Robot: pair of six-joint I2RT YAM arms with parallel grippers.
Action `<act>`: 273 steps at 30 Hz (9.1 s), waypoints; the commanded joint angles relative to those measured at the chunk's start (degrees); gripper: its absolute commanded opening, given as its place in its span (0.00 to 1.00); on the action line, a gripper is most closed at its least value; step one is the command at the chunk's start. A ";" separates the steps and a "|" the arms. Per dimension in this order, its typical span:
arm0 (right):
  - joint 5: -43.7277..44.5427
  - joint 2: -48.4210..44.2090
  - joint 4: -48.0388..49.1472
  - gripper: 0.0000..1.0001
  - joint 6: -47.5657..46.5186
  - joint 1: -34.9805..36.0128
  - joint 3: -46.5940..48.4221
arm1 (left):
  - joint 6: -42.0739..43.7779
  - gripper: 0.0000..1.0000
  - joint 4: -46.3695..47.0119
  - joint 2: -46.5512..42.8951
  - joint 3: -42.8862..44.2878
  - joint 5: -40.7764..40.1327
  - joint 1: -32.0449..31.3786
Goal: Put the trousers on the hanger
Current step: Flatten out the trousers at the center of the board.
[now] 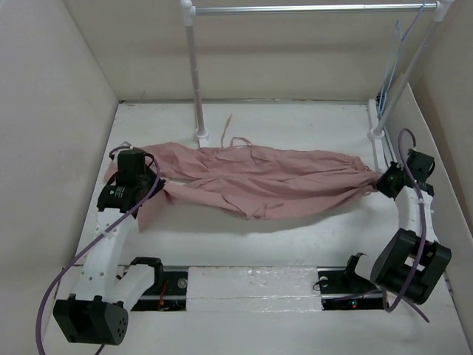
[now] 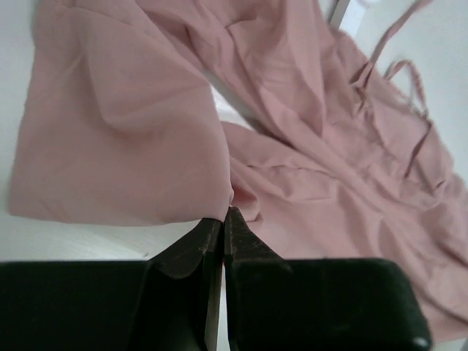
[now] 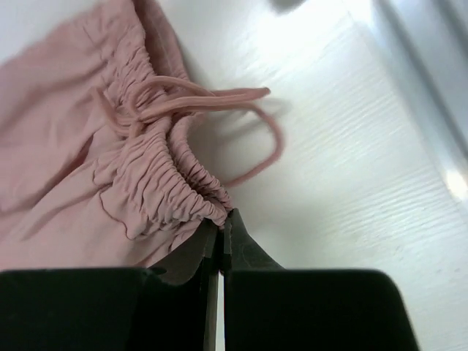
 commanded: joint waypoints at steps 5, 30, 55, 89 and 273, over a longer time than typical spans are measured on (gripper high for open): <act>3.31 7.26 2.47 0.28 -0.49 -4.35 6.23 | 12.97 0.00 -8.86 1.50 -4.00 10.85 -0.10; -8.99 -24.37 -8.34 0.08 -11.12 41.87 -3.07 | -28.12 0.62 -12.48 -0.87 -5.68 -9.09 0.87; -9.44 -16.81 -9.41 0.26 -19.66 49.17 7.83 | -48.80 0.22 -3.94 14.16 -18.01 -6.17 0.87; -21.39 -10.48 -1.06 0.01 -16.05 47.85 5.54 | -10.32 0.59 -11.18 19.85 17.43 -23.42 12.64; -8.29 -11.18 -10.28 0.00 -15.00 34.32 2.91 | 9.82 0.60 14.14 58.83 44.20 -10.49 16.16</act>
